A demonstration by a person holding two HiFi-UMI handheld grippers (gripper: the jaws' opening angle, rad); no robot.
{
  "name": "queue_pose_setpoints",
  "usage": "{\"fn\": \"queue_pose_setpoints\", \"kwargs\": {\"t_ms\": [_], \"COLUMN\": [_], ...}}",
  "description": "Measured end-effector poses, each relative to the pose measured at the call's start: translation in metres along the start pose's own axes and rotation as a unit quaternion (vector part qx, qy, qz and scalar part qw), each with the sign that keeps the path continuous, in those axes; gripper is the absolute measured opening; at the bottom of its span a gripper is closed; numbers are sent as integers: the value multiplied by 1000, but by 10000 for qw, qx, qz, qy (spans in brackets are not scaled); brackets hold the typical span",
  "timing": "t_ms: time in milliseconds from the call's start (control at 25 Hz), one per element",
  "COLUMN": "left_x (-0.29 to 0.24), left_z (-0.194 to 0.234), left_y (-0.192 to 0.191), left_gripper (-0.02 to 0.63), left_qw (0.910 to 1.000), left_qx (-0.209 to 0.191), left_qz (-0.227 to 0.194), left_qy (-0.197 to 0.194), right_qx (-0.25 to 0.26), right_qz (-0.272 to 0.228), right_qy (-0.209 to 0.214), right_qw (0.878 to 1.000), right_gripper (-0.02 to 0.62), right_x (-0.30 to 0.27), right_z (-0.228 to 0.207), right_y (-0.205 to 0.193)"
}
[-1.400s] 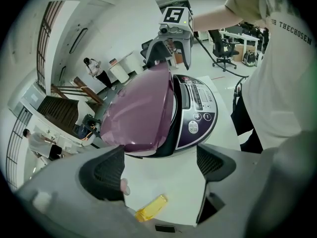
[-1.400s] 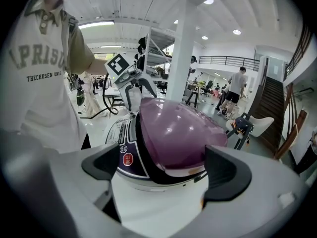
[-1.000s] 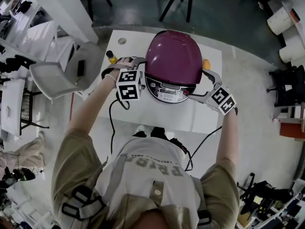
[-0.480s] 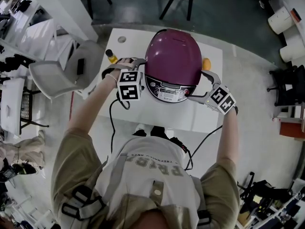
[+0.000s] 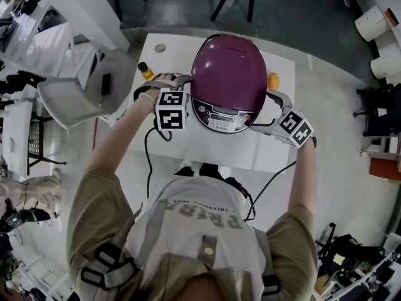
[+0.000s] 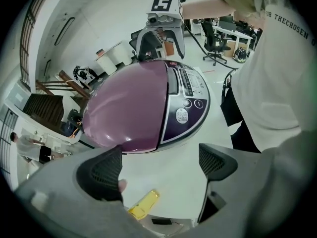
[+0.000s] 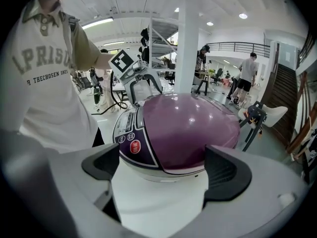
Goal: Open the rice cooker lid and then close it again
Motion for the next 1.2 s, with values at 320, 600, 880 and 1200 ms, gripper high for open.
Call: {"fn": "queue_pose_setpoints", "kwargs": {"t_ms": [320, 600, 880, 1200], "left_x": [-5, -7, -7, 1], "left_z": [-1, 1, 0, 2], "left_y": [-2, -3, -2, -3], "left_gripper": [499, 499, 499, 497], "left_qw": [9983, 9976, 9989, 9993], "left_qx": [-357, -439, -257, 271], "left_qz": [458, 523, 361, -155], "left_qy": [-111, -103, -125, -200], "right_qx": [19, -89, -12, -773], "right_qz": [426, 744, 837, -79], "right_qy": [195, 244, 290, 106], "right_qw": [9989, 9969, 9961, 9969], "right_gripper": [506, 505, 505, 505], "right_x": [-2, -4, -3, 3], "right_z": [-1, -3, -3, -9], "right_y": [-1, 2, -1, 4]}}
Point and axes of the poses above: the fingertips, and each gripper's own axes: x backward along the fingers, z to its left, y out of its top, the point moved 4 cm from there along x, backward along the fingers, and after that the axes turned 5 degrees about -x, right-handed, at the moved point
